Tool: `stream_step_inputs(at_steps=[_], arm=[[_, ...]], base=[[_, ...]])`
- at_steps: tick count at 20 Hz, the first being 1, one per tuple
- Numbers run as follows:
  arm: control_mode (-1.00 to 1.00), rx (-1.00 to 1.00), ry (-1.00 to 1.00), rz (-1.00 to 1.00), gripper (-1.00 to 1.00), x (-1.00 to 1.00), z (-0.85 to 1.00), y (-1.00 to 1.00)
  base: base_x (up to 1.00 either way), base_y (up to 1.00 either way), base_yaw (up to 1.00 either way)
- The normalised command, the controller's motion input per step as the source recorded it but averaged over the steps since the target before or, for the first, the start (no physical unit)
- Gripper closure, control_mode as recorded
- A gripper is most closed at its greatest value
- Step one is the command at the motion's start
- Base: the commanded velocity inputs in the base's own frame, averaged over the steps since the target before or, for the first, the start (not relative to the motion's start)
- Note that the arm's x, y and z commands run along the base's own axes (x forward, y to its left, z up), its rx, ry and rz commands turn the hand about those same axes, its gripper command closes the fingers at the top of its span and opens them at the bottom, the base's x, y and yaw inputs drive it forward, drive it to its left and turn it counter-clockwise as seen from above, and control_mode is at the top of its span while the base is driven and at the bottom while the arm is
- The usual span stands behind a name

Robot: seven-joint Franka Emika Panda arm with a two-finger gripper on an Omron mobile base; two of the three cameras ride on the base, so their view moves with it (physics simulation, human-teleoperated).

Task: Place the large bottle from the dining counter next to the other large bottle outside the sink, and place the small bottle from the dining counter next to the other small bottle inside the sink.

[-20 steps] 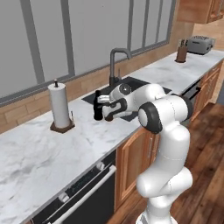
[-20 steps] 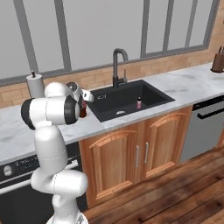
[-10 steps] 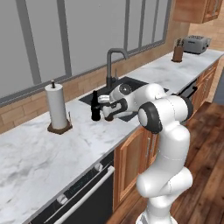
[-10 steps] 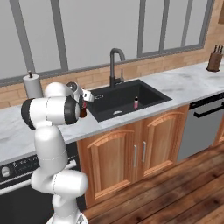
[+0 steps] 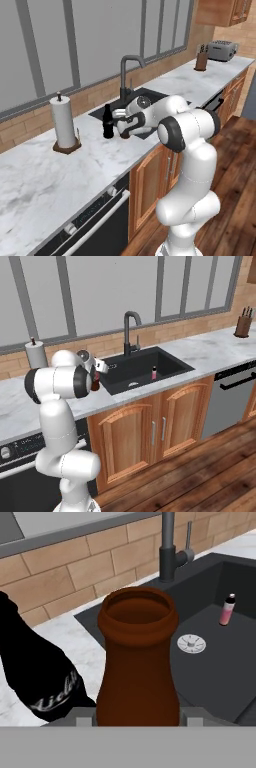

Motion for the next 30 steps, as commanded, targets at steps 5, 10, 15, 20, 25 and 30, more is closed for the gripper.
stream_step_inputs(at_steps=[5, 10, 15, 20, 25, 30], arm=[[-1.0, 0.0, 0.0, 0.0, 1.0, 0.07, -0.19, 0.0], [-1.0, -0.03, 0.0, 0.0, 1.0, 0.07, -0.21, 0.0], [-1.0, -0.02, 0.0, 0.0, 1.0, 0.0, -0.27, 0.0], [-1.0, 0.0, 0.0, 0.0, 1.0, 0.0, -0.28, 0.02], [-1.0, 0.0, 0.0, 0.0, 1.0, 0.03, -0.28, 0.08], [-1.0, 0.0, 0.0, 0.0, -1.0, 0.03, -0.22, 0.1]], base=[[0.0, 0.0, 0.0], [0.0, 0.0, 0.0], [0.0, 0.0, 0.0], [0.0, 0.0, 0.0], [0.0, 0.0, 0.0], [0.0, 0.0, 0.0]])
